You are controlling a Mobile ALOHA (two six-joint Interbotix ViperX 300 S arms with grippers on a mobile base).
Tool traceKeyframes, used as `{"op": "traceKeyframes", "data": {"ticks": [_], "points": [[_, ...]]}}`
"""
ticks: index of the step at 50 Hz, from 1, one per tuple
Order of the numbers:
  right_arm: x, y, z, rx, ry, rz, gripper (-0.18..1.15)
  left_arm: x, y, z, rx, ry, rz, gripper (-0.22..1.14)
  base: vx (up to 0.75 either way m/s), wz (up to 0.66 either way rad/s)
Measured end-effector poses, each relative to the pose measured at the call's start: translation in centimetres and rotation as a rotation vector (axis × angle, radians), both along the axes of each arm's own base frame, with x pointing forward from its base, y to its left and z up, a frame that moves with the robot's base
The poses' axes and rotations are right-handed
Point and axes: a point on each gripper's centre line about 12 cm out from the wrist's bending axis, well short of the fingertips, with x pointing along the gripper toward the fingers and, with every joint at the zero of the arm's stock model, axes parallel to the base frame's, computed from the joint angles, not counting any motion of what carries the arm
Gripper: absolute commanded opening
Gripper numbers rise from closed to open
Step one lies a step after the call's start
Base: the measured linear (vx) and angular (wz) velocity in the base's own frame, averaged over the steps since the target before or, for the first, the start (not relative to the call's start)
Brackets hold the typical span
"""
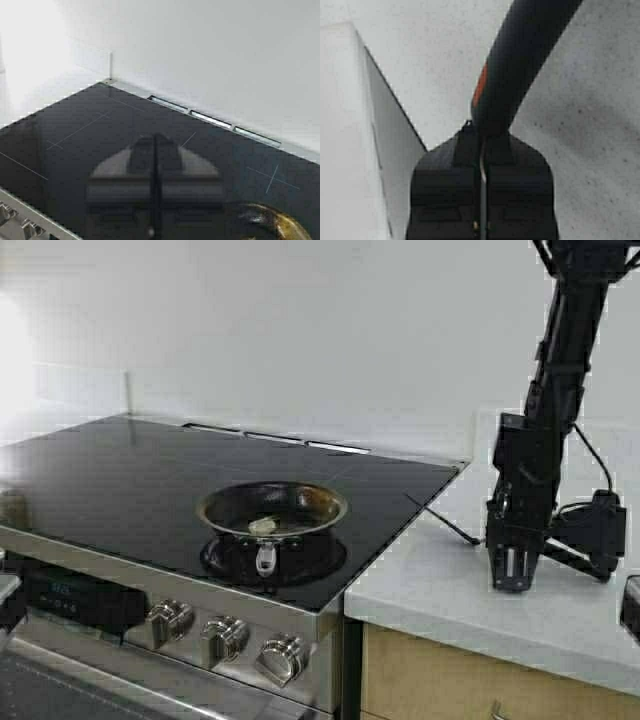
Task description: Add oil to the pan and cook the shrimp and serve it
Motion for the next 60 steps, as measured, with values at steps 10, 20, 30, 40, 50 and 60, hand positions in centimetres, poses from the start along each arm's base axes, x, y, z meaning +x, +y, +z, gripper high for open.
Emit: {"op": "traceKeyframes", "data": {"ticks": [10, 20, 30, 40, 50, 60], "points": [[-0.7, -0.1, 0.5, -0.004, 0.024, 0.021, 0.11, 0.0, 0.0, 0.0, 0.0, 0.0, -0.002, 0.03, 0.0, 0.0], [-1.3, 0.6, 2.5, -0.02, 0.017, 0.058, 0.09, 0.0, 0.0, 0.0, 0.0, 0.0, -0.002, 0.03, 0.0, 0.0], [-2.1, 0.9, 4.8, -0.055, 0.004, 0.092, 0.09, 0.0, 0.0, 0.0, 0.0, 0.0, 0.0, 0.03, 0.0, 0.0], [-3.4, 1.2, 7.0, -0.068, -0.014, 0.114, 0.09, -0.1, 0.0, 0.1, 0.0, -0.005, -0.002, 0.03, 0.0, 0.0], [-4.7, 3.9, 9.6, -0.071, -0.083, 0.192, 0.09, -0.1, 0.0, 0.1, 0.0, -0.006, -0.002, 0.03, 0.0, 0.0], [-5.8, 5.9, 11.5, -0.069, -0.134, 0.25, 0.09, -0.1, 0.0, 0.1, 0.0, -0.005, -0.002, 0.03, 0.0, 0.0]]}}
